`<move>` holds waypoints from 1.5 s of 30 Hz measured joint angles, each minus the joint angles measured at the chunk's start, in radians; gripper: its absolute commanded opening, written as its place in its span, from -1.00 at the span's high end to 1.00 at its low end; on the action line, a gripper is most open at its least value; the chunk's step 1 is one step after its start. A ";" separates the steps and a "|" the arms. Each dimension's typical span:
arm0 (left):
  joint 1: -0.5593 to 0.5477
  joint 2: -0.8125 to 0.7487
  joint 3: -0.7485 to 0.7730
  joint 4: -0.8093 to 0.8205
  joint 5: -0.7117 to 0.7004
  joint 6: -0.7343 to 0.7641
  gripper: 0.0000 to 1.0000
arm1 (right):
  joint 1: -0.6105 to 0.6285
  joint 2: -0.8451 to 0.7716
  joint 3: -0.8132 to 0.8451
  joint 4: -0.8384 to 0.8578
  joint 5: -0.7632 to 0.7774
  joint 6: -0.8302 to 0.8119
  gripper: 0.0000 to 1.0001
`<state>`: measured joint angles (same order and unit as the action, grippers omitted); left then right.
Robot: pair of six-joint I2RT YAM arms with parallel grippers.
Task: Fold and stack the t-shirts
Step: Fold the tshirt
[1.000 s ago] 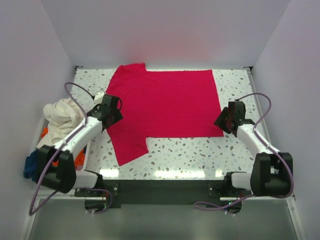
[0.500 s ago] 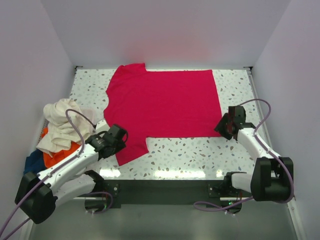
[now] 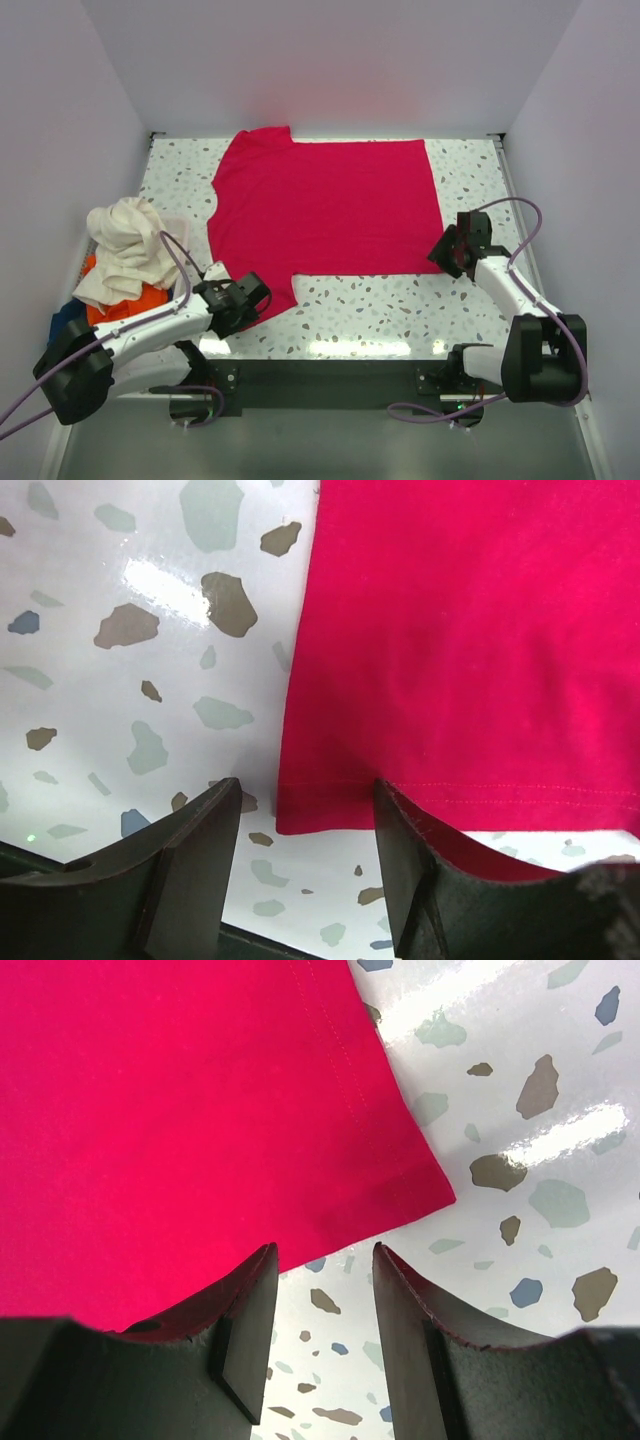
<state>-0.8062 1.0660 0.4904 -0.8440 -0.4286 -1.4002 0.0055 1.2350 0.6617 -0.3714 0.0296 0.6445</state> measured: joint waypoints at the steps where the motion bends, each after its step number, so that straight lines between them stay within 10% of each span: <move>1: -0.002 0.010 -0.001 0.002 0.000 -0.001 -0.12 | 0.000 0.000 -0.001 0.002 0.000 0.000 0.07; 15: -0.006 -0.007 0.003 0.029 -0.032 0.013 1.00 | 0.000 0.001 -0.017 0.021 0.005 0.000 0.06; 45: -0.006 -0.223 0.097 0.042 -0.058 0.279 1.00 | -0.031 0.081 -0.064 0.053 0.137 0.019 0.11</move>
<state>-0.8124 0.8433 0.5869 -0.8017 -0.4862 -1.1213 -0.0254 1.3163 0.5980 -0.3180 0.1669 0.6636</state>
